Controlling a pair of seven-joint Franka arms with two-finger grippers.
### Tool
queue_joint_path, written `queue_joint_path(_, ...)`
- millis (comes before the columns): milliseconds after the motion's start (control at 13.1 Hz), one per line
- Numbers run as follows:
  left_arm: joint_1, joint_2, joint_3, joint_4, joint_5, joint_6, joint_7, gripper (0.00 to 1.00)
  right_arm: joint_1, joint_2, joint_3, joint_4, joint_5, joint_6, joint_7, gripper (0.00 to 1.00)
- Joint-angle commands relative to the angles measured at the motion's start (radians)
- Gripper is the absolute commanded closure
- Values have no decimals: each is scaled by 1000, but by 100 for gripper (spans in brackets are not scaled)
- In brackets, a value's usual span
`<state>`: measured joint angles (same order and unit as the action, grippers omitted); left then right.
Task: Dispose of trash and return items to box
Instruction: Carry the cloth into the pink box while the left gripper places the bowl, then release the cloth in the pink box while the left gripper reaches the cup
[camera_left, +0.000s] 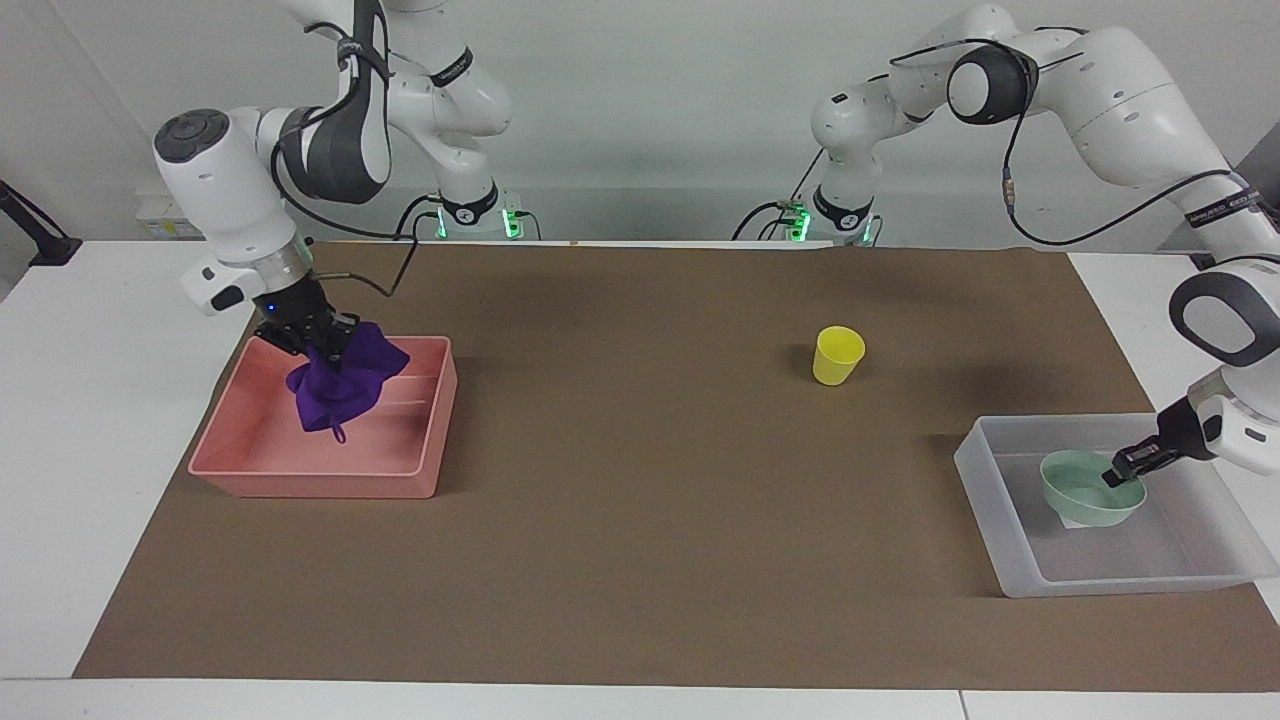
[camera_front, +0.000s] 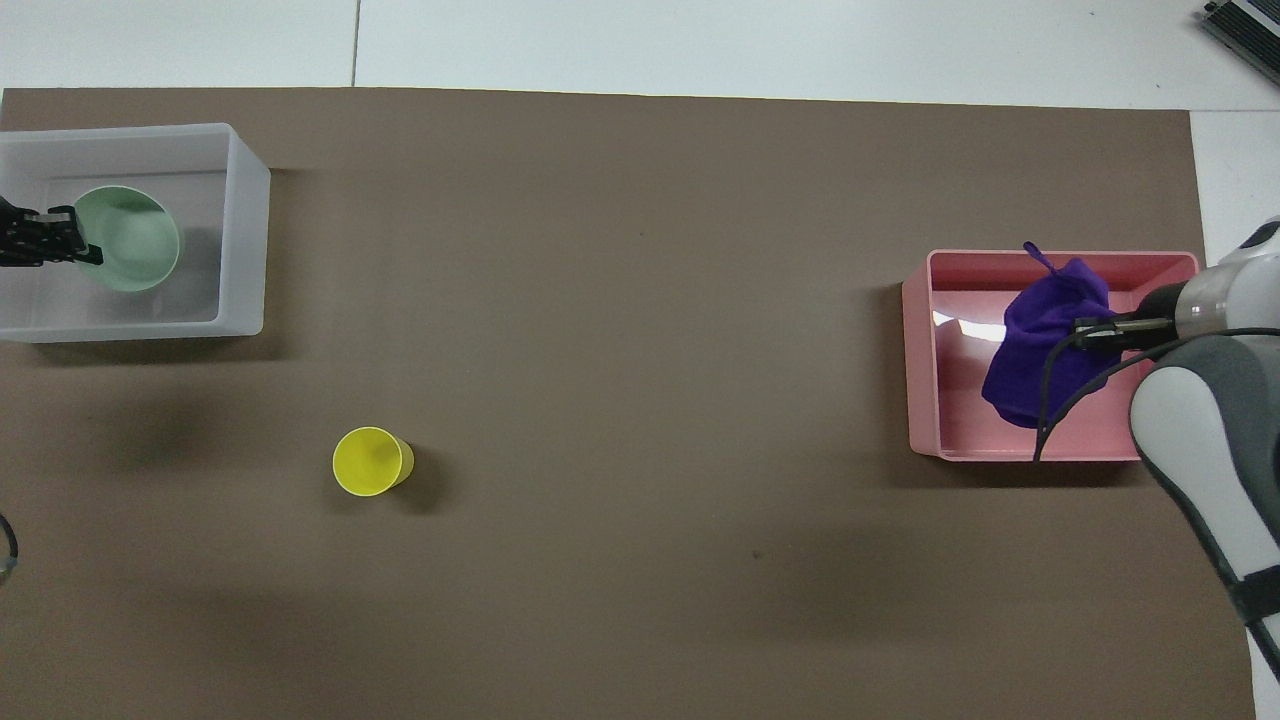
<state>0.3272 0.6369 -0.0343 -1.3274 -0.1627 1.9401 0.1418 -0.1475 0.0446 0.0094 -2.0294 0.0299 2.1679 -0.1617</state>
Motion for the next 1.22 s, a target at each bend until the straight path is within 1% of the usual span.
queue_joint_path(0,-14,-2,16,8,-3,0,-2,0,-20,24,15,-90,2,105,-25,100)
queue_joint_path(76,-17,-22,20,10,-3,-1,-7,0,-20,26,15,-122,2,113,-22,100)
queue_joint_path(153,-13,-45,20,19,-4,-12,-8,0,-23,34,14,-146,2,159,-24,100)
queue_joint_path(229,-11,-71,20,19,-4,-39,-7,0,-23,35,15,-170,2,199,-24,86)
queue_joint_path(306,-11,-97,20,20,-4,-82,-8,0,-24,40,14,-184,2,216,-27,66)
queue_joint_path(382,-17,-141,19,19,-4,-142,-13,0,-35,49,14,-189,2,223,-28,57)
queue_joint_path(459,-22,-188,13,19,-1,-224,-14,0,-44,52,14,-189,2,230,-29,44)
queue_joint_path(535,-55,-239,11,1,-4,-344,-36,0,-43,52,15,-187,2,233,-27,10)
queue_joint_path(611,-75,-287,11,-39,-3,-451,-80,0,-41,52,15,-183,2,230,-27,0)
queue_joint_path(688,-120,-345,10,-85,-4,-502,-99,0,-34,46,15,-177,2,221,-22,0)
queue_joint_path(764,-184,-430,10,-198,-6,-498,-157,0,-26,32,15,-157,2,204,-16,0)
queue_joint_path(917,-288,-582,8,-436,-9,-382,-220,0,11,12,14,-106,2,136,11,0)
queue_joint_path(994,-315,-659,8,-573,-12,-318,-218,0,29,-5,14,-91,-1,116,68,0)
queue_joint_path(1070,-351,-745,8,-730,-12,-215,-218,0,61,-20,14,-91,-1,104,139,0)
queue_joint_path(1146,-382,-817,7,-888,-17,-73,-220,0,97,-38,14,-91,-2,80,206,0)
